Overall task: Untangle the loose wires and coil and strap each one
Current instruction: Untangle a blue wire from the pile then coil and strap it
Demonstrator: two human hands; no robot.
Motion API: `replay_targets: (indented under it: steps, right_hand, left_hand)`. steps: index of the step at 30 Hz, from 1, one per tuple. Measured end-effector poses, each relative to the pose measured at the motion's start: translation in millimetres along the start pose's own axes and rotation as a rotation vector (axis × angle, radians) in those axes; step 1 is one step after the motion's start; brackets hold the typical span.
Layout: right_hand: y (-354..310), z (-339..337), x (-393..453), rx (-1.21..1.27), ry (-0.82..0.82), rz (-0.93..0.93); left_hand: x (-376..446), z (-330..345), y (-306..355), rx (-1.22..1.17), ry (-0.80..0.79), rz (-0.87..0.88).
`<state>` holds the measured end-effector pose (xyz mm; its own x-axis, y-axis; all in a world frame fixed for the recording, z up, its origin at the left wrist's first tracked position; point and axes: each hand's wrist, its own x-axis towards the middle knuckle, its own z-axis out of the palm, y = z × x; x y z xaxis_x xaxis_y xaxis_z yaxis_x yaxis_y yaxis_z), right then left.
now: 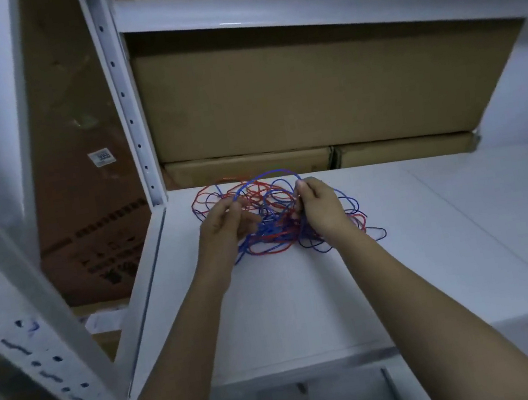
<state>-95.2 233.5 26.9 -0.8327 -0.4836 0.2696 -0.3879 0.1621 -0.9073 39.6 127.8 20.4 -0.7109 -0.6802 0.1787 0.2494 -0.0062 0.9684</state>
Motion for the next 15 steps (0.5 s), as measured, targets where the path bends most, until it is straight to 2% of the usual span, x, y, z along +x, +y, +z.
replay_targets:
  steps: [3, 7, 9, 12, 15]
  right_hand:
    - [-32.5, 0.7, 11.8, 0.133, 0.104, -0.020]
    - [-64.0, 2.0, 15.3, 0.325, 0.254, -0.211]
    - [-61.3, 1.6, 15.9, 0.355, 0.286, -0.243]
    - [-41.1, 3.4, 18.8, 0.284, 0.247, -0.192]
    - [-15.7, 6.2, 22.6, 0.079, 0.113, -0.169]
  left_hand:
    - [3.2, 4.1, 6.4, 0.008, -0.030, 0.008]
    - [8.5, 8.9, 19.4, 0.003, -0.096, 0.002]
    - [10.4, 11.3, 24.9, 0.007, -0.099, 0.013]
    - [13.5, 16.4, 34.2, -0.036, -0.033, -0.010]
    - [21.8, 22.7, 51.6, -0.105, 0.000, -0.041]
